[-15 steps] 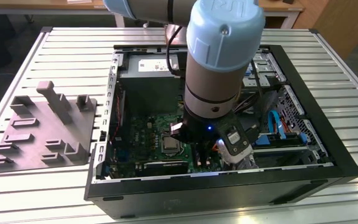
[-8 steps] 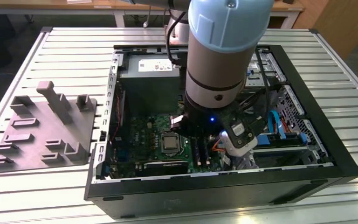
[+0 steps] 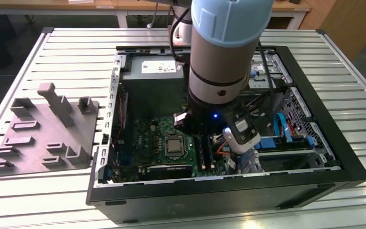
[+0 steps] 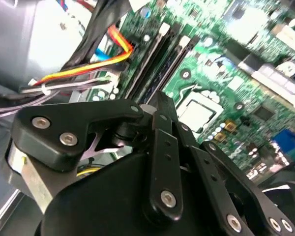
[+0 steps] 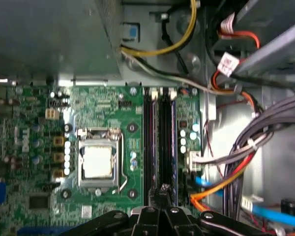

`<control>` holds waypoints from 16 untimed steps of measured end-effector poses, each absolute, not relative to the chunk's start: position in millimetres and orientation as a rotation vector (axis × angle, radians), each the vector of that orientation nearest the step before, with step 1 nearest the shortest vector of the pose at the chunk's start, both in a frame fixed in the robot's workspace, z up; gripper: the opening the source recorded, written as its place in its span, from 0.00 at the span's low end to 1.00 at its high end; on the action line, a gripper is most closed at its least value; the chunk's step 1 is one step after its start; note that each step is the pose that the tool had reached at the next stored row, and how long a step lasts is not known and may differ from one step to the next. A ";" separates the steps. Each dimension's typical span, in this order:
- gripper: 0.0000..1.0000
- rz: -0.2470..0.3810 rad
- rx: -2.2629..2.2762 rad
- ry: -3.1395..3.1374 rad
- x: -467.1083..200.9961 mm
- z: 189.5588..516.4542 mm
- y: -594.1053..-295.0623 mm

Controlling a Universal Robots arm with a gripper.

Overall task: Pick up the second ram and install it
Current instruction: 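Press down the second ram until it locks into place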

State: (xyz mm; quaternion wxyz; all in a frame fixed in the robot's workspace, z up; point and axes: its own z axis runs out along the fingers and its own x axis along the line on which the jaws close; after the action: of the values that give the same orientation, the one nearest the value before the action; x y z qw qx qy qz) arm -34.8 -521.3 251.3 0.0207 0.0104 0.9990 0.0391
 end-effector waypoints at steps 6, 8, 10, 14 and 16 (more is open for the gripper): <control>0.10 0.121 0.033 3.098 -34.8 251.0 -503.4; 0.10 0.121 0.033 3.098 -34.8 251.1 -501.8; 0.10 0.121 0.033 3.098 -34.8 253.0 -501.9; 0.10 0.121 0.033 3.098 -34.8 253.6 -501.8; 0.10 0.121 0.033 3.098 -34.8 253.7 -501.8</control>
State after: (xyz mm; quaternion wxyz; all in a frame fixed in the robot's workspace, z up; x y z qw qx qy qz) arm -34.8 -501.8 253.7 0.0208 0.0106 0.9990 0.0390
